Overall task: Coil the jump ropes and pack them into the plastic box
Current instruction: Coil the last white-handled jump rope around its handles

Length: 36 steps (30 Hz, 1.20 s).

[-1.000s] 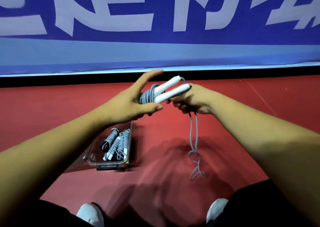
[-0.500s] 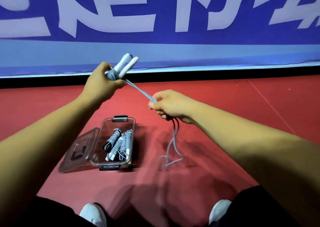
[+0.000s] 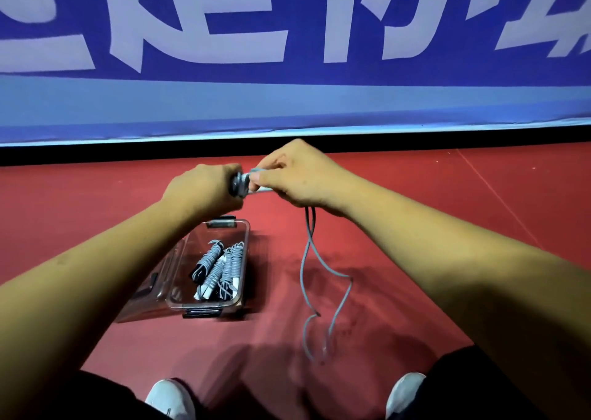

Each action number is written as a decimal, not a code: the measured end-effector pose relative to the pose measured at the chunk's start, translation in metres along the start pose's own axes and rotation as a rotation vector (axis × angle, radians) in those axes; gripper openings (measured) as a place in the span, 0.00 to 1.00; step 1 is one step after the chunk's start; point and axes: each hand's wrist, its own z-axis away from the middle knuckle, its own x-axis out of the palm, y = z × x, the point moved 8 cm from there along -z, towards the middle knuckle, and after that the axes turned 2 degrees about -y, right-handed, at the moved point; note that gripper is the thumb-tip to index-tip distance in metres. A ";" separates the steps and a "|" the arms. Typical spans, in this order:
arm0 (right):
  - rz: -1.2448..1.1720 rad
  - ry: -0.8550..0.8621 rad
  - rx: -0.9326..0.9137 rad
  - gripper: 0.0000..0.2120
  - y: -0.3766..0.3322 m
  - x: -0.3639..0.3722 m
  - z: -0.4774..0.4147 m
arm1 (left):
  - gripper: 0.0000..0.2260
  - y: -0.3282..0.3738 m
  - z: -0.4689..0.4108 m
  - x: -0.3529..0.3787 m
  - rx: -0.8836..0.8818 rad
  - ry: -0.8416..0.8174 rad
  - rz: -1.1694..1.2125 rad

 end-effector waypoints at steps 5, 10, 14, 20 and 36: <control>0.025 0.114 0.039 0.10 0.008 -0.036 -0.002 | 0.18 0.053 0.020 0.005 0.254 -0.158 -0.056; -0.083 0.130 0.099 0.11 0.033 -0.057 -0.002 | 0.13 0.068 0.033 -0.003 0.482 -0.208 0.191; -0.314 0.089 0.198 0.06 0.067 -0.046 -0.003 | 0.13 0.075 0.043 -0.013 0.531 -0.301 0.587; -0.570 -0.040 0.308 0.09 0.091 -0.006 -0.002 | 0.25 0.068 0.034 -0.036 0.299 -0.110 0.974; 0.214 -0.088 0.102 0.09 0.031 0.027 0.000 | 0.15 -0.003 0.002 -0.024 0.011 0.132 0.111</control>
